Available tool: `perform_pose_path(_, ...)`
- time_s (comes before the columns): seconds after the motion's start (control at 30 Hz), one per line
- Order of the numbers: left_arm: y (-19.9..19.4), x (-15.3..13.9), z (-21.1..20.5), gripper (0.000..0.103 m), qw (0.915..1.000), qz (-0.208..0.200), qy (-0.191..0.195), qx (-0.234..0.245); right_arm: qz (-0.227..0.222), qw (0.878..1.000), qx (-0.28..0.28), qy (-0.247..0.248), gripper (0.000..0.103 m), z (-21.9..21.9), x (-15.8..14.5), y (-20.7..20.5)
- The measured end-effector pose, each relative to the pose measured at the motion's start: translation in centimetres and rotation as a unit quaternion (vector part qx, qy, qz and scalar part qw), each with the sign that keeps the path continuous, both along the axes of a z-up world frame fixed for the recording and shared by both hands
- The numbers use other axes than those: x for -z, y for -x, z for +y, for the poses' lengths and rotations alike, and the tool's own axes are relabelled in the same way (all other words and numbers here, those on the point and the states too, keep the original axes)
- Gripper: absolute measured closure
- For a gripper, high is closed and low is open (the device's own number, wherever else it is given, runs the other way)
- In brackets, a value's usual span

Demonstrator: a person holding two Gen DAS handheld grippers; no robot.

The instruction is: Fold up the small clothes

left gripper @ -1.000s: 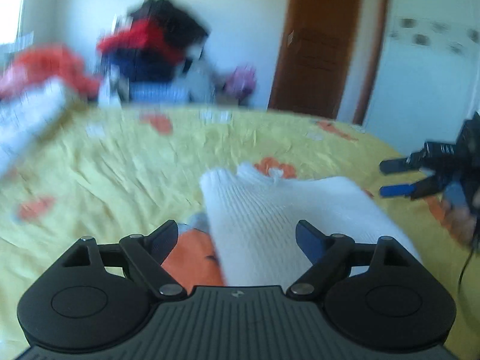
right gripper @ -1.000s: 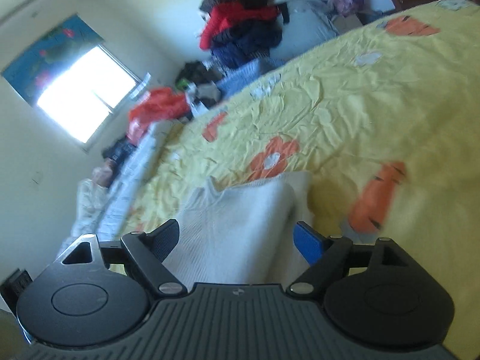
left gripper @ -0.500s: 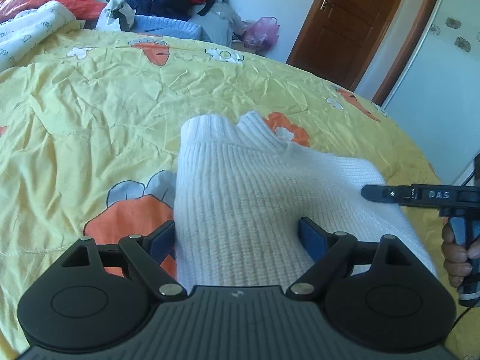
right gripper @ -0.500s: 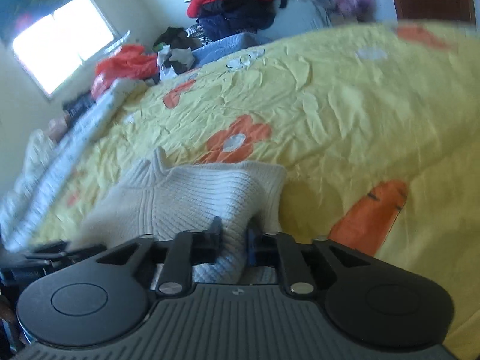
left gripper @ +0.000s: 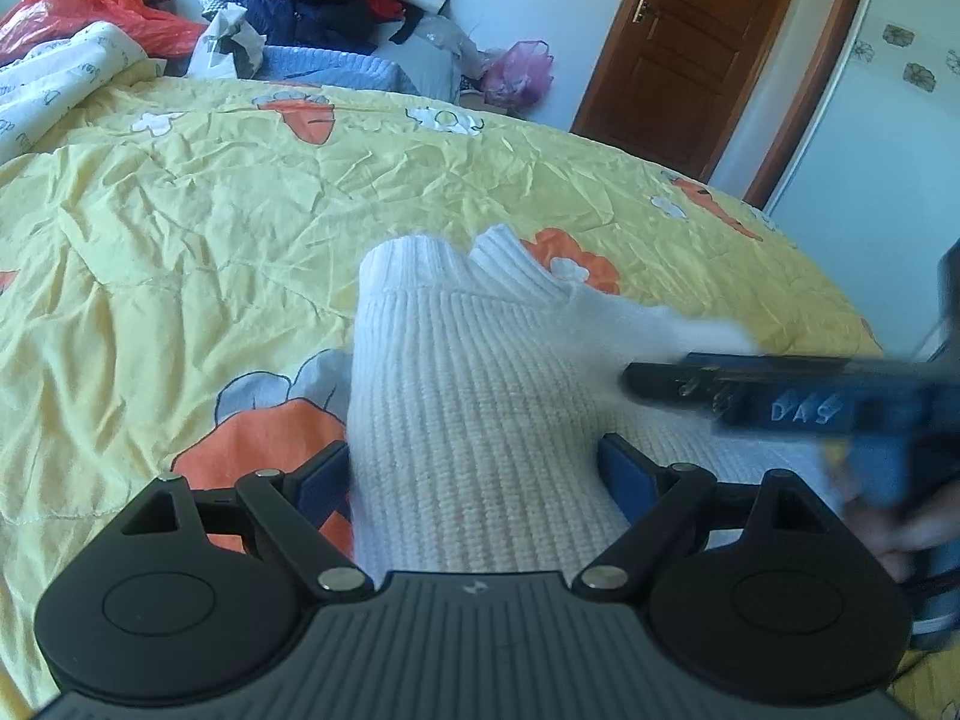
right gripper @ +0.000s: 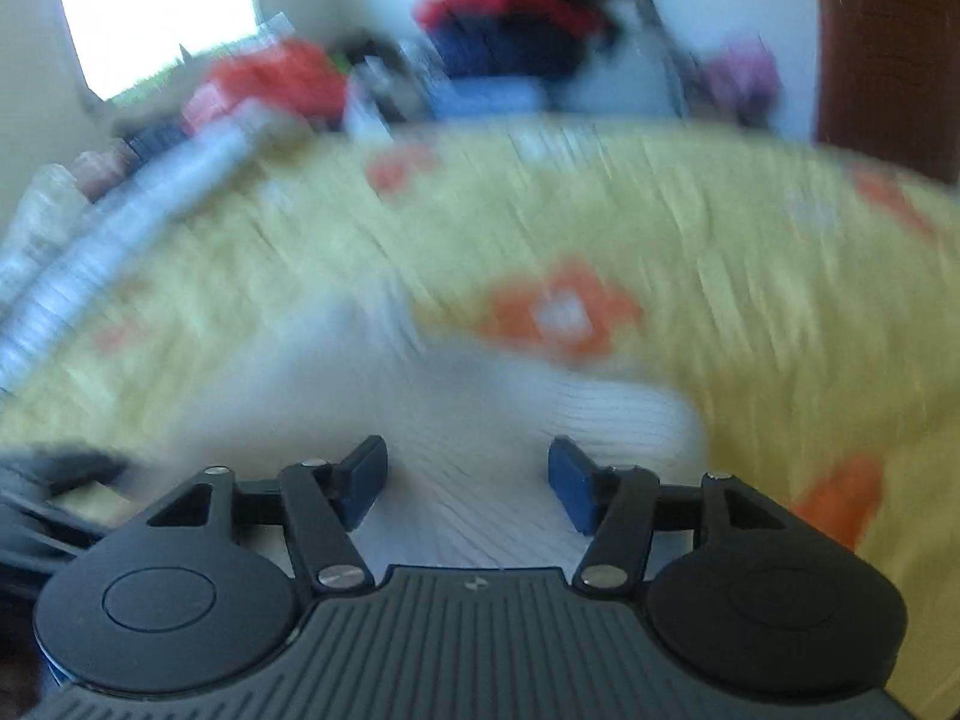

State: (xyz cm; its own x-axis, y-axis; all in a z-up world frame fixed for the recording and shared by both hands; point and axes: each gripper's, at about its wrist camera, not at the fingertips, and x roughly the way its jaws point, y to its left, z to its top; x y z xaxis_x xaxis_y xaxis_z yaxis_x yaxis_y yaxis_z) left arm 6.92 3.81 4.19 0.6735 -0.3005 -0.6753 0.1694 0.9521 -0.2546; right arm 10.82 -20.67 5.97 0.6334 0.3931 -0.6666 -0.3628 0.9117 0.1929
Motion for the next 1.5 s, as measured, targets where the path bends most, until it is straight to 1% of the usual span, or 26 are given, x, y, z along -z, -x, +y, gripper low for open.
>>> perform_pose_path(0.03, 0.1, 0.2, 0.0, 0.013, 1.0000, -0.007, -0.001, 0.001, -0.007, 1.000, -0.004, -0.020, 0.039, -0.8, 0.5, 0.0)
perform_pose_path(0.07, 0.3, 0.4, -0.1, 0.012, 0.9999, -0.016, -0.002, 0.000, 0.002, 0.999, 0.002, -0.041, 0.039, -1.6, 0.5, -0.2)
perform_pose_path(0.1, 0.5, 0.6, -0.2, 0.012, 0.9997, -0.025, -0.003, -0.001, 0.008, 0.999, 0.002, -0.047, 0.039, -1.9, 0.5, -0.5)
perform_pose_path(0.13, 0.7, 0.6, -0.3, 0.012, 0.9994, -0.033, -0.007, -0.003, 0.006, 0.999, -0.002, -0.039, 0.039, -1.7, 0.4, -0.5)
perform_pose_path(0.2, 1.7, -0.1, -0.9, 0.012, 0.9978, -0.055, -0.035, -0.013, -0.009, 1.000, 0.001, -0.020, 0.039, -1.2, -0.2, 0.3)
perform_pose_path(0.23, 2.9, -0.6, -1.3, 0.014, 0.9953, -0.075, -0.058, -0.019, -0.020, 1.000, 0.012, -0.016, 0.038, -1.2, -0.8, 1.1)
perform_pose_path(0.3, 6.3, -1.9, -2.6, 0.015, 0.9861, -0.130, -0.103, -0.011, -0.044, 0.998, 0.044, -0.028, 0.034, -1.4, -2.3, 3.7)
perform_pose_path(0.37, 9.5, -2.6, -3.6, 0.015, 0.9762, -0.177, -0.124, 0.021, -0.064, 0.995, 0.040, -0.066, 0.033, -2.7, -3.0, 6.8)
perform_pose_path(0.43, 11.7, -2.4, -4.5, 0.015, 0.9702, -0.194, -0.133, 0.057, -0.059, 0.993, 0.038, -0.091, 0.028, -3.4, -2.8, 9.1)
perform_pose_path(0.5, 11.6, -1.0, -5.5, 0.013, 0.9732, -0.155, -0.146, 0.087, -0.040, 0.995, 0.027, -0.083, 0.027, -3.5, -1.1, 10.0)
perform_pose_path(0.57, 11.5, 0.4, -6.3, 0.009, 0.9647, -0.176, -0.175, 0.087, -0.055, 0.996, 0.017, -0.063, 0.027, -3.5, 0.4, 10.1)
perform_pose_path(0.6, 11.3, 0.5, -6.3, 0.008, 0.9639, -0.178, -0.177, 0.087, -0.052, 0.996, 0.019, -0.069, 0.028, -3.7, 0.3, 10.0)
perform_pose_path(0.67, 11.0, -0.5, -5.9, 0.009, 0.9696, -0.156, -0.168, 0.084, -0.029, 0.996, 0.032, -0.076, 0.028, -4.0, -0.7, 9.6)
perform_pose_path(0.7, 11.1, -1.1, -5.6, 0.009, 0.9722, -0.150, -0.162, 0.078, -0.024, 0.996, 0.038, -0.071, 0.026, -3.9, -1.6, 9.9)
perform_pose_path(0.77, 12.1, -2.1, -4.4, 0.010, 0.9749, -0.150, -0.152, 0.062, -0.036, 0.997, 0.036, -0.058, 0.024, -3.5, -2.7, 11.5)
perform_pose_path(0.83, 13.8, -3.0, -2.7, 0.009, 0.9744, -0.165, -0.147, 0.044, -0.055, 0.997, 0.030, -0.050, 0.022, -3.4, -3.2, 14.0)
perform_pose_path(0.9, 15.5, -4.0, -0.4, 0.009, 0.9766, -0.171, -0.129, 0.020, -0.058, 0.996, 0.031, -0.066, 0.018, -4.2, -3.3, 16.3)
perform_pose_path(1.0, 16.7, -4.6, 2.2, 0.009, 0.9817, -0.153, -0.112, -0.014, -0.050, 0.995, 0.043, -0.076, 0.009, -5.2, -2.7, 19.0)
perform_pose_path(1.07, 17.1, -4.0, 2.2, 0.009, 0.9820, -0.140, -0.122, -0.035, -0.041, 0.996, 0.054, -0.065, 0.009, -5.1, -1.9, 20.2)
perform_pose_path(1.13, 17.4, -3.0, 1.4, 0.009, 0.9827, -0.128, -0.128, -0.042, -0.035, 0.996, 0.063, -0.050, 0.009, -4.6, -0.9, 21.3)
perform_pose_path(1.2, 18.3, -1.5, 0.4, 0.009, 0.9836, -0.120, -0.128, -0.041, -0.024, 0.996, 0.076, -0.031, 0.009, -4.1, 0.0, 22.1)
perform_pose_path(1.23, 18.7, -0.8, -0.2, 0.009, 0.9836, -0.114, -0.134, -0.041, -0.022, 0.997, 0.078, -0.019, 0.006, -3.7, 0.3, 22.6)
perform_pose_path(1.3, 19.2, 0.5, -1.3, 0.009, 0.9835, -0.103, -0.145, -0.034, -0.019, 0.996, 0.081, 0.017, 0.003, -3.2, 1.3, 23.2)
perform_pose_path(1.4, 19.3, 1.8, -2.3, 0.009, 0.9824, -0.097, -0.158, -0.022, -0.008, 0.994, 0.099, 0.054, 0.003, -2.9, 2.7, 23.3)
perform_pose_path(1.43, 19.0, 2.2, -2.5, 0.009, 0.9823, -0.091, -0.163, -0.020, -0.006, 0.992, 0.106, 0.063, 0.000, -2.9, 3.2, 23.3)
perform_pose_path(1.5, 18.6, 3.1, -2.7, 0.009, 0.9830, -0.068, -0.169, -0.023, -0.025, 0.991, 0.110, 0.075, 0.001, -2.6, 3.7, 23.6)
